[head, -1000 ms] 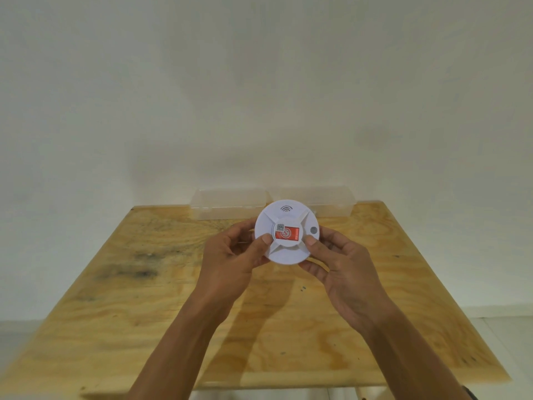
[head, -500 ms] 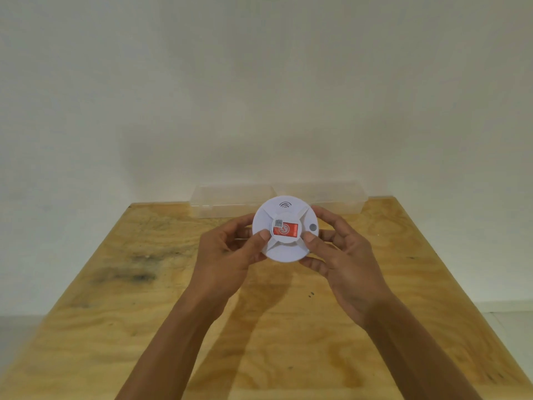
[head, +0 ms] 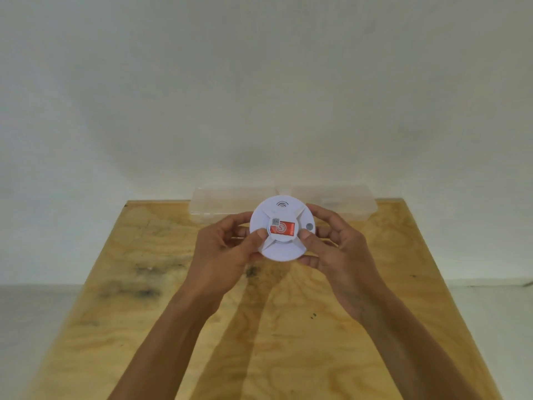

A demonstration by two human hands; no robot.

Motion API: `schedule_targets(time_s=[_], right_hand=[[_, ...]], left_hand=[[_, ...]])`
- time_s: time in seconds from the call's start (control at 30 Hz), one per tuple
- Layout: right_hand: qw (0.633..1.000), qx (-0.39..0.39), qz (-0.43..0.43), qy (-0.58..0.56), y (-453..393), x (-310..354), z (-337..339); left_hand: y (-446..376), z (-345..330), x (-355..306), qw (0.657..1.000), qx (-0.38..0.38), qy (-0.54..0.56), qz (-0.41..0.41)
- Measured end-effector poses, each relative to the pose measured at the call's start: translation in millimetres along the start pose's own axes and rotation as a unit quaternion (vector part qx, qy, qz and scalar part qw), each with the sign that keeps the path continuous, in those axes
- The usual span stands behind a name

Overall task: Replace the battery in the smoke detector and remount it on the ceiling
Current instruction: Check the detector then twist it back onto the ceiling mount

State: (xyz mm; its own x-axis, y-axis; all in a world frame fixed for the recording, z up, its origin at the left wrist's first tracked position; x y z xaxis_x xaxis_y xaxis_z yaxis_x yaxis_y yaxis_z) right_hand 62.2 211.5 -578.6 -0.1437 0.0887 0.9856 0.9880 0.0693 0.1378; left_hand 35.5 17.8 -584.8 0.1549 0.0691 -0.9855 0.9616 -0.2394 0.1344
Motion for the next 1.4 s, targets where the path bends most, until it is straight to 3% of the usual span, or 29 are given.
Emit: schedule_targets(time_s=[0.23, 0.47, 0.7, 0.9, 1.03, 1.17, 1.4], right_hand=[[0.999, 0.010, -0.047, 0.013, 28, 87, -6], [0.999, 0.023, -0.003, 0.047, 41, 200, -23], [0.988, 0.019, 0.134, 0.076, 26, 342, -47], [0.948, -0.002, 0.306, 0.085, 18, 484, -58], [0.927, -0.028, 0.366, 0.078, 19, 551, -59], [0.916, -0.043, 0.391, 0.079, 17, 586, -56], [0.915, -0.067, 0.393, 0.063, 11, 587, -46]], left_hand=[[31, -12, -81, 0.999, -0.009, 0.010, 0.043], [49, -16, -193, 1.000, -0.013, -0.011, 0.008], [35, -10, -343, 0.991, -0.005, -0.050, -0.123], [26, -15, -486, 0.959, -0.024, -0.067, -0.276], [25, -23, -560, 0.937, -0.021, -0.068, -0.343], [19, -32, -596, 0.927, -0.012, -0.063, -0.370], [1, -38, -591, 0.933, -0.029, -0.044, -0.356]])
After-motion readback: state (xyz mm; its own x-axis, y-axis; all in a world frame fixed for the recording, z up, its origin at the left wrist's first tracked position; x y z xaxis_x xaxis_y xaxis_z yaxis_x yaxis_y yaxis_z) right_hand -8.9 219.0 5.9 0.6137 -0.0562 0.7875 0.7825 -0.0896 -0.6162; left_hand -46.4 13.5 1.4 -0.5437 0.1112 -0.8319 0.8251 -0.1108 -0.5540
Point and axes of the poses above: each hand's wrist, its own y-axis away from the middle knuckle, its own z-axis out of the back of the hand, x = y × z, the point moved 9 cm from there along -y, towards the middle knuckle, and after that the axes turned 12 degrees about x, right-handed, at the moved point
